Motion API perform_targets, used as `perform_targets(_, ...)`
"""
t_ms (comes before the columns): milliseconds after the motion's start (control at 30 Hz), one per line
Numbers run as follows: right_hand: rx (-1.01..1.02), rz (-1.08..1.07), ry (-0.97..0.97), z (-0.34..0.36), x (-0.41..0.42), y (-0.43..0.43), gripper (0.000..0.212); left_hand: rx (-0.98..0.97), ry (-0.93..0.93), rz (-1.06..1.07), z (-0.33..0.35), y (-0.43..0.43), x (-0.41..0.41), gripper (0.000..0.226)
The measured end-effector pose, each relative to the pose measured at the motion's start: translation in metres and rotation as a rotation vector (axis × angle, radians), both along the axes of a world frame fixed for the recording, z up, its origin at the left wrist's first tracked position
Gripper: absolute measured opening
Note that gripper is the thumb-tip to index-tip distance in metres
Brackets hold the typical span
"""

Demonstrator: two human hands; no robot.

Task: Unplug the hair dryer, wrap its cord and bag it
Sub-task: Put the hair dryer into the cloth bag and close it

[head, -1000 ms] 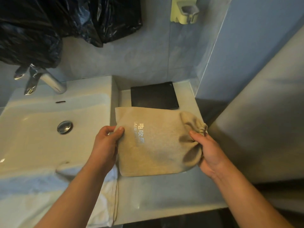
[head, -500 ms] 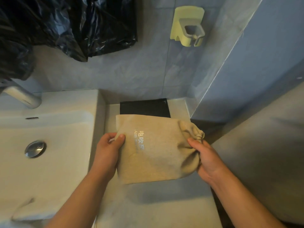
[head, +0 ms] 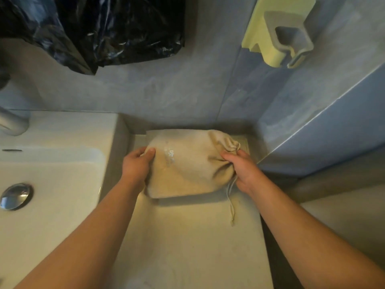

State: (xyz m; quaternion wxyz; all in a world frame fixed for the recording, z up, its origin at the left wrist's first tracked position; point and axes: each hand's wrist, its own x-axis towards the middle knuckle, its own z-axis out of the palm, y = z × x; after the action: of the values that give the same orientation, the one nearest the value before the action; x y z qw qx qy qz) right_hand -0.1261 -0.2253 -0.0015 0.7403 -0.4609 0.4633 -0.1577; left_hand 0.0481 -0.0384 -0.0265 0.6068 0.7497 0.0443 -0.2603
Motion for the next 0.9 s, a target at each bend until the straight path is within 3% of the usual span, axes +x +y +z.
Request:
perform_targets(167, 0.028, 0.084, 0.081, -0.014, 0.014, -0.008, 0.017, 0.076, -0.06, -0.015, -0.011, -0.004, 0.013, 0.005)
perform_targets(300, -0.008, 0.076, 0.112, -0.024, 0.021, -0.014, 0.018, 0.13, -0.108, -0.09, -0.021, -0.006, 0.022, 0.016)
perform_targets(533, -0.062, 0.113, 0.174, -0.033, 0.026, -0.024, 0.019, 0.259, -0.26, -0.188, -0.023, -0.012, 0.025, 0.015)
perform_targets(667, -0.177, 0.143, 0.288, -0.03, 0.029, -0.024, 0.027, 0.374, -0.296, -0.267, -0.024, -0.011, 0.026, 0.023)
perform_targets(800, -0.323, 0.191, 0.396, -0.018, 0.028, -0.02, 0.035, 0.485, -0.32, -0.307, -0.006, -0.009, 0.026, 0.052)
perform_targets(900, -0.414, 0.271, 0.483, -0.006, 0.023, -0.016, 0.046, 0.524, -0.475, -0.45, 0.01, -0.006, 0.023, 0.048)
